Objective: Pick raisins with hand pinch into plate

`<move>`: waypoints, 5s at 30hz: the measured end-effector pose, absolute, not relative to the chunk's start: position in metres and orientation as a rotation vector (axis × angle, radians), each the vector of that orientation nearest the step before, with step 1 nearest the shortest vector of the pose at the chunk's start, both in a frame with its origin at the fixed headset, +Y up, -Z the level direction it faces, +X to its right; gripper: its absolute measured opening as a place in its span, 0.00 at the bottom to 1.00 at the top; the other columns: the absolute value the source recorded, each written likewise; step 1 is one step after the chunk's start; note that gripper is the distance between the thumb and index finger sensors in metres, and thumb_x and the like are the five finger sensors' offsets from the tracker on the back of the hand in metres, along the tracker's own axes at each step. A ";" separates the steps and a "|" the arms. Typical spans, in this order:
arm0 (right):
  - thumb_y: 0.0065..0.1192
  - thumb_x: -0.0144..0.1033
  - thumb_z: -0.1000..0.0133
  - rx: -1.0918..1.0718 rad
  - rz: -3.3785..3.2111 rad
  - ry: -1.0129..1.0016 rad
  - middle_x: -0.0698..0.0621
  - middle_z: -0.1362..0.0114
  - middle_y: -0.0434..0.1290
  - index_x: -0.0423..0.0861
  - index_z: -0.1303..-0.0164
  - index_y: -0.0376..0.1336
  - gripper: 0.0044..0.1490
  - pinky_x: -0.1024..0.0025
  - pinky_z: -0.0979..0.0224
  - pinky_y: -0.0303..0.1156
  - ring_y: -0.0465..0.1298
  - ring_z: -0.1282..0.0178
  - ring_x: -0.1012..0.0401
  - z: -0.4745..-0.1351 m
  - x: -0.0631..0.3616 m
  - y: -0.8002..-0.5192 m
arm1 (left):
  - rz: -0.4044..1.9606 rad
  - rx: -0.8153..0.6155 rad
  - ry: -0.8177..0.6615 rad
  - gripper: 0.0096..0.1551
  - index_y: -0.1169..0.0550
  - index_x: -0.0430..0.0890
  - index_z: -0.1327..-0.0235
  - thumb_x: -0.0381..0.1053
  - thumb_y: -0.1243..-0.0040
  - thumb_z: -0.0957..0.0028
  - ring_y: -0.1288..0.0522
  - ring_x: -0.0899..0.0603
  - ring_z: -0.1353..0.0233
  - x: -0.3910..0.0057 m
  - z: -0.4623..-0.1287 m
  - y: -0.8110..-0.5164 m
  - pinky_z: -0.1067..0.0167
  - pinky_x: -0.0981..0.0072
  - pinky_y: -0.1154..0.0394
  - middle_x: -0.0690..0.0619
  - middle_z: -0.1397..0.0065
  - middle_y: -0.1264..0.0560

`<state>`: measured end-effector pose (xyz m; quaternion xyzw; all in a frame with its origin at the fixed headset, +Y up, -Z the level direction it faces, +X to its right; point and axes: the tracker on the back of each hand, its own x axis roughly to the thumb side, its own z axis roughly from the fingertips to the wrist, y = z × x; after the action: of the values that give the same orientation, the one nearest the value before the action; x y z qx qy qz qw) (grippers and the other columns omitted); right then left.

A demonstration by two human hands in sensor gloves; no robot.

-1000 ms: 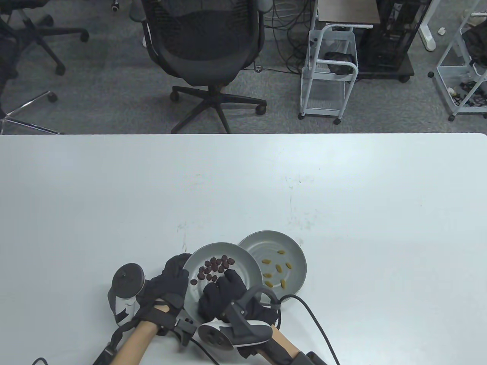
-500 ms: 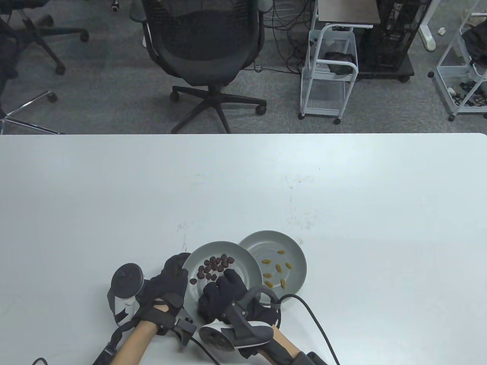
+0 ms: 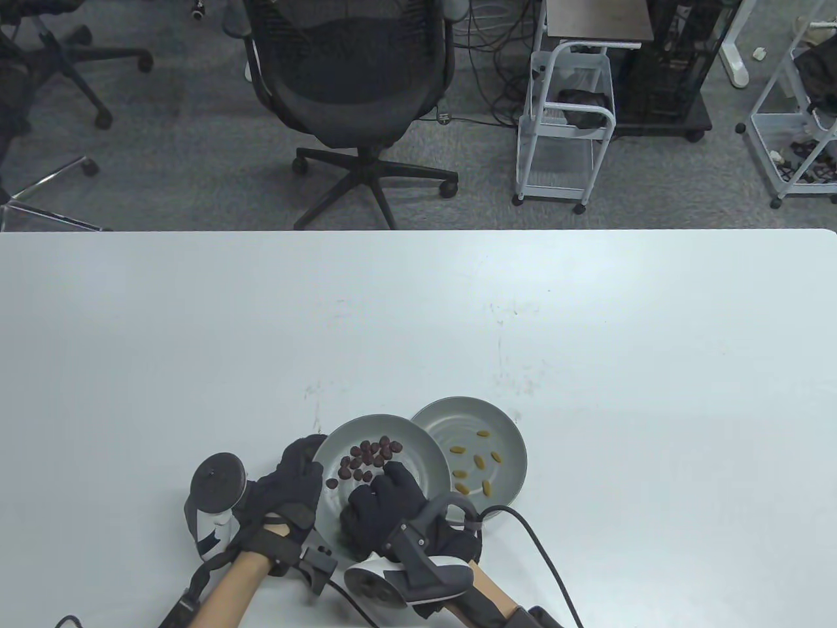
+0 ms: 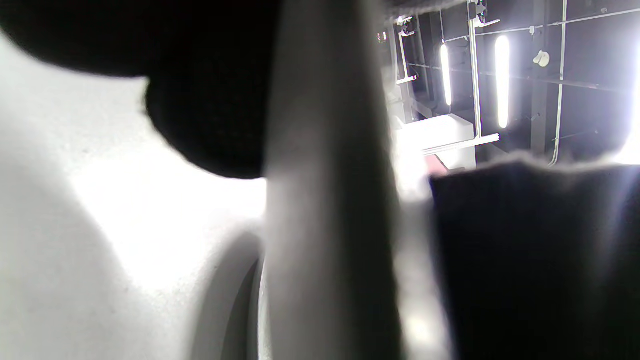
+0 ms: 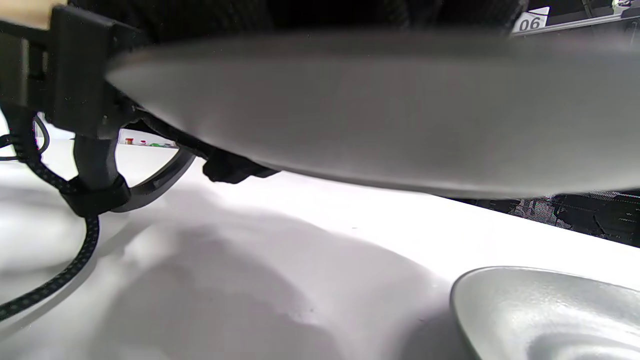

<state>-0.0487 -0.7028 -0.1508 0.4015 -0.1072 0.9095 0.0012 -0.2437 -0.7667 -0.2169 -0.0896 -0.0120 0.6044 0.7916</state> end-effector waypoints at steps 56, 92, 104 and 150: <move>0.69 0.42 0.46 0.630 2.965 0.154 0.48 0.39 0.75 0.48 0.40 0.72 0.24 0.38 0.24 0.66 0.76 0.45 0.52 -0.253 0.039 -0.761 | 1.357 -0.142 0.040 0.32 0.33 0.42 0.30 0.49 0.49 0.48 0.13 0.41 0.70 -0.261 -0.218 -0.760 0.74 0.55 0.16 0.39 0.45 0.20; 0.59 0.54 0.42 0.595 2.803 -0.285 0.38 0.10 0.51 0.46 0.11 0.47 0.51 0.31 0.20 0.54 0.57 0.14 0.37 -0.169 0.082 -0.685 | 1.338 -0.104 0.259 0.31 0.33 0.45 0.29 0.51 0.49 0.47 0.13 0.41 0.67 -0.290 -0.285 -0.743 0.72 0.55 0.16 0.39 0.42 0.22; 0.58 0.54 0.42 0.524 2.799 -0.227 0.38 0.11 0.54 0.46 0.12 0.49 0.50 0.31 0.21 0.55 0.59 0.15 0.37 -0.171 0.094 -0.693 | 1.258 -0.237 0.351 0.29 0.30 0.50 0.29 0.49 0.45 0.46 0.11 0.38 0.59 -0.285 -0.387 -0.764 0.64 0.50 0.15 0.40 0.40 0.20; 0.58 0.55 0.42 0.546 2.760 -0.123 0.38 0.11 0.54 0.46 0.12 0.48 0.50 0.30 0.22 0.54 0.59 0.15 0.37 -0.171 0.088 -0.702 | 0.711 -0.148 0.150 0.44 0.38 0.48 0.19 0.57 0.38 0.49 0.31 0.26 0.31 -0.262 -0.380 -0.714 0.45 0.34 0.28 0.35 0.18 0.39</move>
<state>0.0882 -0.7022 -0.1714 0.1912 -0.0430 0.9671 0.1620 -0.2621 -0.7136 -0.3800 -0.0724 0.0731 0.3472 0.9321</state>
